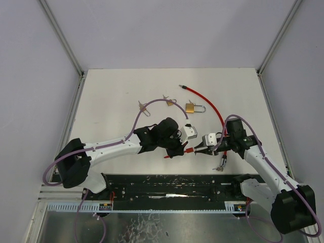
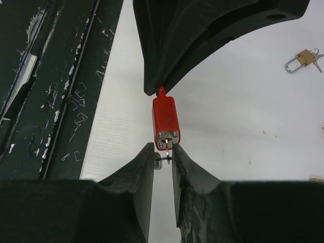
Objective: Lock with the key
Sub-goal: Lock the lock.
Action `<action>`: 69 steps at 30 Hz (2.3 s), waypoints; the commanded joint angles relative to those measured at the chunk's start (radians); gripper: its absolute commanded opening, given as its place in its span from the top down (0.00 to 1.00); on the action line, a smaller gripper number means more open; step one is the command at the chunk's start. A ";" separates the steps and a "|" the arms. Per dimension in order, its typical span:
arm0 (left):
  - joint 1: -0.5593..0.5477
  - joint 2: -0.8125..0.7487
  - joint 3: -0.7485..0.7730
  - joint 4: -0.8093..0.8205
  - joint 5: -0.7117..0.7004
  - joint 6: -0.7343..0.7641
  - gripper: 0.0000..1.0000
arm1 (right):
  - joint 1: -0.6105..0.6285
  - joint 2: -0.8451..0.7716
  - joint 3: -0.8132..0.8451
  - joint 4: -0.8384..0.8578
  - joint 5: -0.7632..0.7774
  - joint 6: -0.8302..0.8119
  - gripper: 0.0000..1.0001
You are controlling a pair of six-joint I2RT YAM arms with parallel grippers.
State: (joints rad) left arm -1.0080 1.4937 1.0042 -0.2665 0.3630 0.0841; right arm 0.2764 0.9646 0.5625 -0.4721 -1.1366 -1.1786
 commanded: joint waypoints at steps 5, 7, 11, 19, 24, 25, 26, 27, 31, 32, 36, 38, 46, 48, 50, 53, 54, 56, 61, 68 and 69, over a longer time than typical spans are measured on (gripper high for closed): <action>-0.006 0.001 0.045 0.003 0.021 0.015 1.00 | 0.034 -0.006 -0.012 0.020 0.040 -0.035 0.72; -0.005 0.006 0.048 0.003 0.024 0.016 1.00 | 0.039 -0.005 -0.013 0.022 0.049 -0.037 0.72; -0.006 0.017 0.054 0.003 0.029 0.014 1.00 | 0.047 -0.006 -0.013 0.025 0.060 -0.041 0.75; -0.006 0.029 0.060 0.003 0.034 0.020 1.00 | 0.058 -0.013 -0.023 0.058 0.108 -0.033 0.78; -0.006 0.028 0.058 0.003 0.036 0.024 1.00 | 0.061 -0.032 -0.041 0.089 0.122 -0.019 0.70; -0.006 0.028 0.059 0.003 0.037 0.024 1.00 | 0.063 -0.031 -0.041 0.086 0.125 -0.027 0.70; -0.005 0.029 0.060 0.003 0.038 0.024 1.00 | 0.066 -0.030 -0.044 0.084 0.128 -0.032 0.69; -0.006 0.030 0.061 0.003 0.040 0.024 1.00 | 0.068 -0.029 -0.045 0.084 0.131 -0.035 0.69; -0.006 0.036 0.066 0.004 0.051 0.024 1.00 | 0.074 -0.019 -0.044 0.086 0.127 -0.038 0.72; -0.005 0.037 0.066 0.004 0.052 0.024 1.00 | 0.076 -0.018 -0.042 0.085 0.122 -0.037 0.73; -0.006 0.044 0.069 0.006 0.052 0.024 1.00 | 0.078 -0.023 -0.045 0.084 0.112 -0.042 0.75; -0.006 0.048 0.070 0.007 0.052 0.025 1.00 | 0.079 -0.026 -0.047 0.085 0.110 -0.044 0.75; -0.005 0.059 0.076 0.007 0.050 0.026 1.00 | 0.080 -0.045 -0.059 0.100 0.113 -0.045 0.66; -0.006 0.061 0.073 0.007 0.049 0.027 1.00 | 0.080 -0.051 -0.058 0.101 0.113 -0.042 0.66; -0.006 0.066 0.073 0.007 0.049 0.028 1.00 | 0.081 -0.052 -0.057 0.101 0.113 -0.041 0.71; -0.004 0.073 0.076 0.008 0.049 0.029 1.00 | 0.081 -0.045 -0.053 0.092 0.109 -0.046 0.82; -0.004 0.074 0.077 0.007 0.049 0.029 1.00 | 0.081 -0.043 -0.052 0.086 0.106 -0.051 0.85; -0.004 0.078 0.081 0.007 0.048 0.028 1.00 | 0.082 -0.040 -0.048 0.071 0.101 -0.064 0.96; 0.002 0.071 0.071 0.018 0.023 0.019 0.93 | 0.082 -0.043 -0.027 0.021 0.103 -0.093 1.00; 0.052 -0.033 -0.094 0.165 0.019 0.002 0.63 | 0.074 -0.028 0.016 0.053 0.078 0.081 1.00; 0.054 -0.054 -0.114 0.185 0.019 0.001 0.61 | 0.069 -0.024 0.021 0.060 0.068 0.107 1.00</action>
State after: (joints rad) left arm -0.9791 1.5158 0.9653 -0.2165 0.3962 0.0841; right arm 0.3450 0.9306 0.5209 -0.4286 -0.9897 -1.1809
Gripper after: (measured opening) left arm 0.352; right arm 0.019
